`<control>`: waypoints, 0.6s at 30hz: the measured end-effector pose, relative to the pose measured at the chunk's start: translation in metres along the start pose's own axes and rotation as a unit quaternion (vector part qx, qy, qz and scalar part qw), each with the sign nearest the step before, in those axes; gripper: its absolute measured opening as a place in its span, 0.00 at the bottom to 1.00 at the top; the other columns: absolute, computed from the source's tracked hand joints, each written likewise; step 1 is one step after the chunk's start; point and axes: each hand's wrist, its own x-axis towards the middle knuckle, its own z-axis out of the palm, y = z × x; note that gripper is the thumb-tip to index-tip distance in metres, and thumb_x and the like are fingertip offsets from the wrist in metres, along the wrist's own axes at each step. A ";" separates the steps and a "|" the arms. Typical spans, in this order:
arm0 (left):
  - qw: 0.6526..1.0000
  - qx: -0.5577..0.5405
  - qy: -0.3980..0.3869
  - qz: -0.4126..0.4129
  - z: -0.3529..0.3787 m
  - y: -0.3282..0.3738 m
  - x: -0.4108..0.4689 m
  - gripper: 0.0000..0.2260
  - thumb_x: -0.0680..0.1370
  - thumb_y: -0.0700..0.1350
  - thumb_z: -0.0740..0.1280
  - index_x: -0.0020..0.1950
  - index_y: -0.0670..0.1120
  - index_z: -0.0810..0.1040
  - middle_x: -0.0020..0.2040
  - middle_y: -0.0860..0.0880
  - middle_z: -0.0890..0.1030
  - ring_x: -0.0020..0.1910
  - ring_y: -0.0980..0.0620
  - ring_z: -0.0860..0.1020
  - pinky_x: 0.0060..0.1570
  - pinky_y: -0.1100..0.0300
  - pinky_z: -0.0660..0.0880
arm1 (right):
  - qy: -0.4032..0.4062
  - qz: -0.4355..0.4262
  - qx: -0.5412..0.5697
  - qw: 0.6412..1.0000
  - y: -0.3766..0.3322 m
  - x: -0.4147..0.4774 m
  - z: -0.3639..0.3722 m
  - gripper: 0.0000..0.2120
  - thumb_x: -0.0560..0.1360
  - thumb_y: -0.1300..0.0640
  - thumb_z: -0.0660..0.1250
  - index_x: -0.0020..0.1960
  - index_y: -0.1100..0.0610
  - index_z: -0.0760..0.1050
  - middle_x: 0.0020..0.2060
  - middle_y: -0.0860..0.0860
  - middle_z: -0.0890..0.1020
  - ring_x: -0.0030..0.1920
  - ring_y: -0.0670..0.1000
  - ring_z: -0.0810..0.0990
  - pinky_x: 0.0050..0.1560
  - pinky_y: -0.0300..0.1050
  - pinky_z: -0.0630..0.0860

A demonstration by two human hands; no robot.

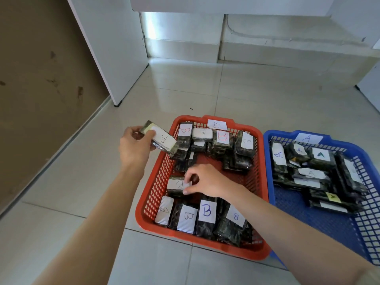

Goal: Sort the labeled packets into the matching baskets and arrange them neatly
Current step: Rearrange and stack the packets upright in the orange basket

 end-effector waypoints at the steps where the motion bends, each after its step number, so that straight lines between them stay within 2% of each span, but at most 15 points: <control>1: 1.000 -0.003 -0.002 -0.002 0.001 -0.002 -0.001 0.09 0.77 0.42 0.68 0.55 0.46 0.72 0.51 0.46 0.80 0.47 0.49 0.81 0.40 0.60 0.81 | 0.009 0.011 0.025 1.000 0.003 -0.001 0.001 0.12 0.69 0.52 0.75 0.49 0.55 0.78 0.50 0.49 0.80 0.47 0.48 0.79 0.44 0.40 0.73; 3: 1.000 0.001 -0.022 -0.003 0.004 -0.006 -0.004 0.08 0.76 0.41 0.69 0.53 0.45 0.73 0.49 0.47 0.80 0.46 0.49 0.82 0.40 0.59 0.81 | 0.103 0.044 0.108 0.988 0.006 -0.006 -0.005 0.11 0.71 0.55 0.73 0.51 0.55 0.75 0.48 0.48 0.79 0.47 0.48 0.80 0.47 0.38 0.76; 5: 0.998 0.016 -0.055 0.005 0.014 -0.010 -0.008 0.09 0.75 0.40 0.69 0.53 0.44 0.73 0.47 0.47 0.79 0.44 0.51 0.82 0.40 0.58 0.82 | 0.215 0.033 0.163 0.962 0.007 -0.009 -0.014 0.21 0.69 0.53 0.74 0.59 0.53 0.70 0.54 0.46 0.76 0.51 0.46 0.78 0.50 0.39 0.76; 7: 0.995 0.017 -0.097 0.008 0.031 -0.012 -0.017 0.09 0.75 0.40 0.70 0.52 0.43 0.73 0.46 0.47 0.80 0.41 0.52 0.82 0.39 0.59 0.82 | 0.234 -0.011 0.137 0.962 0.007 -0.009 -0.020 0.35 0.67 0.48 0.76 0.68 0.51 0.64 0.64 0.46 0.71 0.59 0.45 0.73 0.56 0.41 0.73; 8: 0.993 0.013 -0.118 0.001 0.039 -0.012 -0.021 0.09 0.74 0.40 0.70 0.52 0.42 0.74 0.45 0.47 0.80 0.41 0.52 0.82 0.38 0.61 0.81 | 0.228 -0.026 0.099 0.968 0.008 -0.008 -0.022 0.37 0.67 0.46 0.75 0.71 0.51 0.63 0.66 0.47 0.69 0.62 0.46 0.71 0.58 0.41 0.70; 10: 0.988 0.003 -0.156 -0.022 0.053 -0.013 -0.027 0.11 0.74 0.41 0.71 0.53 0.40 0.75 0.45 0.45 0.81 0.42 0.50 0.83 0.39 0.60 0.81 | 0.240 -0.034 0.027 0.970 0.011 -0.006 -0.026 0.34 0.69 0.48 0.74 0.71 0.53 0.65 0.65 0.51 0.72 0.63 0.50 0.71 0.59 0.40 0.67; 12: 0.985 0.012 -0.172 -0.015 0.058 -0.017 -0.029 0.10 0.74 0.43 0.71 0.53 0.40 0.78 0.45 0.45 0.82 0.42 0.50 0.83 0.43 0.59 0.81 | 0.268 -0.025 -0.012 0.963 0.018 -0.009 -0.032 0.30 0.71 0.51 0.73 0.69 0.55 0.68 0.63 0.52 0.75 0.61 0.52 0.73 0.59 0.43 0.68; 14: 0.976 0.145 -0.131 0.098 0.050 -0.021 -0.026 0.09 0.76 0.49 0.69 0.52 0.45 0.80 0.48 0.49 0.82 0.47 0.52 0.81 0.48 0.60 0.78 | 0.263 -0.007 -0.050 0.963 0.028 -0.012 -0.035 0.27 0.72 0.52 0.72 0.69 0.56 0.69 0.62 0.52 0.76 0.61 0.53 0.74 0.59 0.46 0.70; 16: 0.918 0.328 -0.043 0.217 0.038 -0.029 -0.019 0.15 0.78 0.53 0.64 0.60 0.47 0.77 0.57 0.50 0.78 0.59 0.50 0.73 0.57 0.55 0.71 | 0.221 0.021 -0.150 0.964 0.040 -0.013 -0.037 0.26 0.74 0.52 0.69 0.69 0.56 0.68 0.62 0.52 0.76 0.62 0.53 0.72 0.60 0.48 0.70; 18: 0.874 0.435 -0.025 0.215 0.029 -0.040 -0.010 0.21 0.80 0.54 0.59 0.70 0.47 0.67 0.66 0.47 0.71 0.67 0.47 0.65 0.64 0.49 0.64 | 0.162 0.027 -0.287 0.944 0.047 -0.010 -0.036 0.24 0.75 0.50 0.67 0.69 0.55 0.68 0.61 0.51 0.77 0.64 0.53 0.68 0.60 0.48 0.68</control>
